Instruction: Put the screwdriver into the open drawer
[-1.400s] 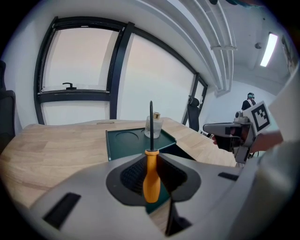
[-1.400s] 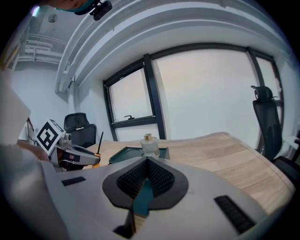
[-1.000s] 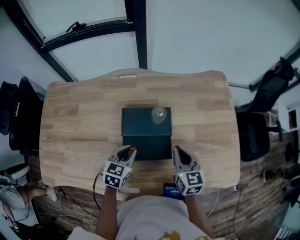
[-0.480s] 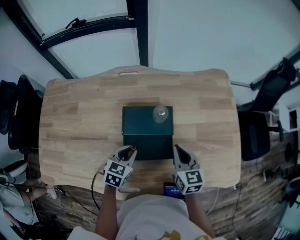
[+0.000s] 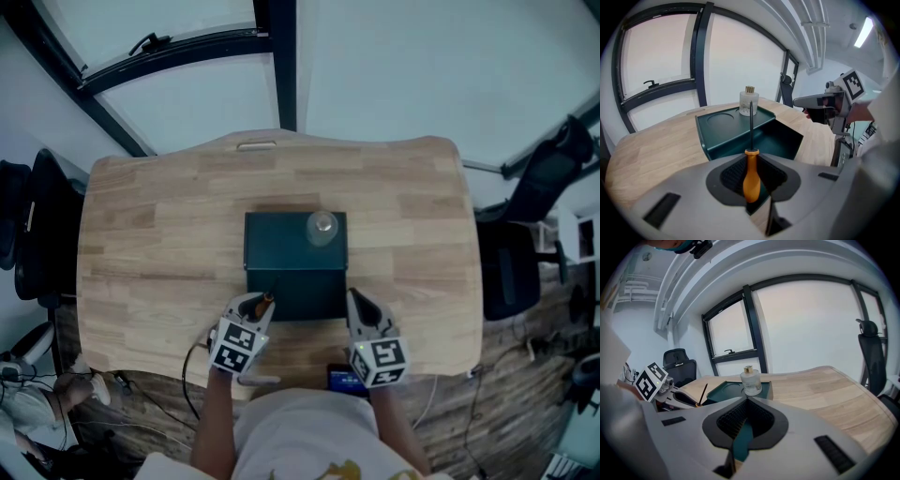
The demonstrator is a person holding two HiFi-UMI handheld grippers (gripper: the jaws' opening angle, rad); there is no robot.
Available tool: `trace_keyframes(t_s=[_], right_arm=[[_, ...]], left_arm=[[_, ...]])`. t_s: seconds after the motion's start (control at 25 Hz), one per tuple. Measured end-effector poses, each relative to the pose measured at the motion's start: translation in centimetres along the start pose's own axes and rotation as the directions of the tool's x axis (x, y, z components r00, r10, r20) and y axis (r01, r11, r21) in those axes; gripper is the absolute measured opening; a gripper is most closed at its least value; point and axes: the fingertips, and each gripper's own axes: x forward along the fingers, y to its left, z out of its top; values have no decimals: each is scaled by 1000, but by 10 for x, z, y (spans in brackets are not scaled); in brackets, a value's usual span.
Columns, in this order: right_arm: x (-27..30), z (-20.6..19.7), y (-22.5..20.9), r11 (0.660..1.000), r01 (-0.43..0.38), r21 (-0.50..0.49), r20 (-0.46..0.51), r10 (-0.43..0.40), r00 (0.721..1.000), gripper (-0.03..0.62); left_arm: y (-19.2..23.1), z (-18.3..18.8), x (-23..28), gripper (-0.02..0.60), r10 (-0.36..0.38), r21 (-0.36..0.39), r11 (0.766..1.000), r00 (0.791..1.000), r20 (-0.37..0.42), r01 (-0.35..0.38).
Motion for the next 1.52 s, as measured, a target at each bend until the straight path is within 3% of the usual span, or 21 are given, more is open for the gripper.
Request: trace_keyframes(t_s=[1.52], right_arm=[[10,-9,-4,1000,-8,11,-34,8,999,-5]], left_arm=[[-8,-23,25,69,-21,137,989,982,-189,47]])
